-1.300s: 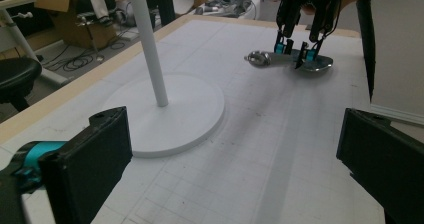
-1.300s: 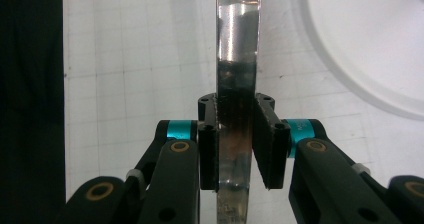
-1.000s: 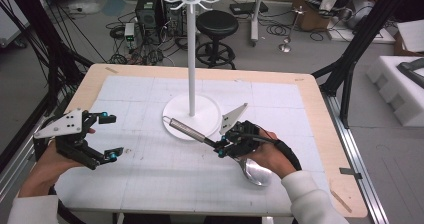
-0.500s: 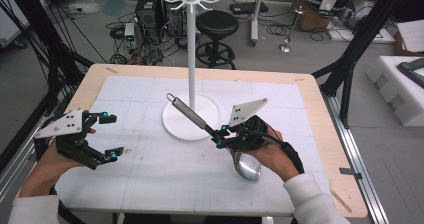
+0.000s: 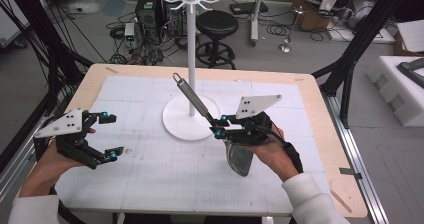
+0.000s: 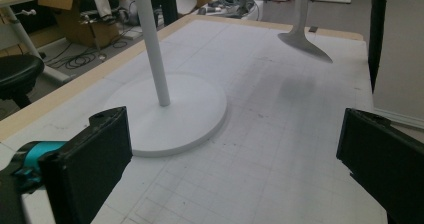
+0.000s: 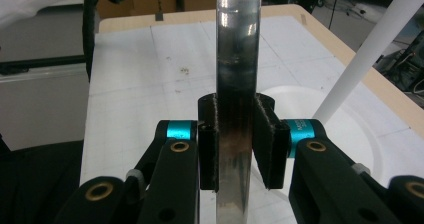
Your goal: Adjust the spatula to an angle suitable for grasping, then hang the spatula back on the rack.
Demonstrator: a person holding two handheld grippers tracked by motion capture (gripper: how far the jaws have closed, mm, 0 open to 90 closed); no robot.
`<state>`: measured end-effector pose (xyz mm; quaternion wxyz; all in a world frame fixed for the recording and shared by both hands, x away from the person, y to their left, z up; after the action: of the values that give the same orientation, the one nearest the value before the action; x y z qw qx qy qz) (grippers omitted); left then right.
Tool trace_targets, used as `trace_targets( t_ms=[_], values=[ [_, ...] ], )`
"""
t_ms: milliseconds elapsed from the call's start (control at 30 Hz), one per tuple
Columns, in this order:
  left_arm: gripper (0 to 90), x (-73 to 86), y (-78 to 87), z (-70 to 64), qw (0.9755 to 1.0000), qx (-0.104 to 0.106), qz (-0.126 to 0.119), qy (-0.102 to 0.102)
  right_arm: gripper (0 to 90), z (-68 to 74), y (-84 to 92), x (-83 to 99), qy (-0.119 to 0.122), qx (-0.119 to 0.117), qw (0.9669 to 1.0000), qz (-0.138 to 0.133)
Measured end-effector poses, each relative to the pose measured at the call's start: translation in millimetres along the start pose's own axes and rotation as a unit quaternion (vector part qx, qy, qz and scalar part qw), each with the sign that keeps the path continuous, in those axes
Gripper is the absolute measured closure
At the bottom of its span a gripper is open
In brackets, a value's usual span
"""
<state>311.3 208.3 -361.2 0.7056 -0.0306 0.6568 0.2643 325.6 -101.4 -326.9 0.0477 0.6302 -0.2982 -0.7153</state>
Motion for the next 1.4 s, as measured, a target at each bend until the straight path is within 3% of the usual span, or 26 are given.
trace_targets(
  t_ms=[733,867,1033,1300,1400],
  values=[
    [1.7,-2.5,-3.0,0.0,1.0000,0.004,0.003,0.003,74.8,-1.5,2.5,-9.5,-0.008,0.010,0.9995,-0.029],
    [1.7,-8.1,-6.3,0.0,1.0000,0.004,-0.003,0.005,74.8,-1.8,2.7,-11.2,-0.010,0.016,0.9992,-0.034],
    [1.7,-13.8,-14.1,0.7,0.9999,0.005,0.009,0.008,74.8,-1.7,3.8,-13.9,-0.017,0.021,0.9986,-0.045],
    [1.7,-34.3,-29.9,3.1,0.9995,0.023,0.013,0.016,74.7,-2.7,3.6,-18.7,-0.031,0.043,0.9966,-0.063],
    [1.7,-47.3,-34.3,4.0,0.9996,0.026,0.011,0.009,74.8,-2.4,3.3,-20.4,-0.026,0.052,0.9960,-0.068]
  ],
)
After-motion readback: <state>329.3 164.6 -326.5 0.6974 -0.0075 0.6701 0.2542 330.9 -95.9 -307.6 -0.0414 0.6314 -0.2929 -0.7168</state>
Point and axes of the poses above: each handheld gripper's, and its own axes: y roughly backward along the jaws, x roughly out of its underside, z roughly to its left, the point moved 8 cm from there along -y, roughly forward along the jaws, and after that the axes turned 6 degrees about -y, right-handed, at the moved point
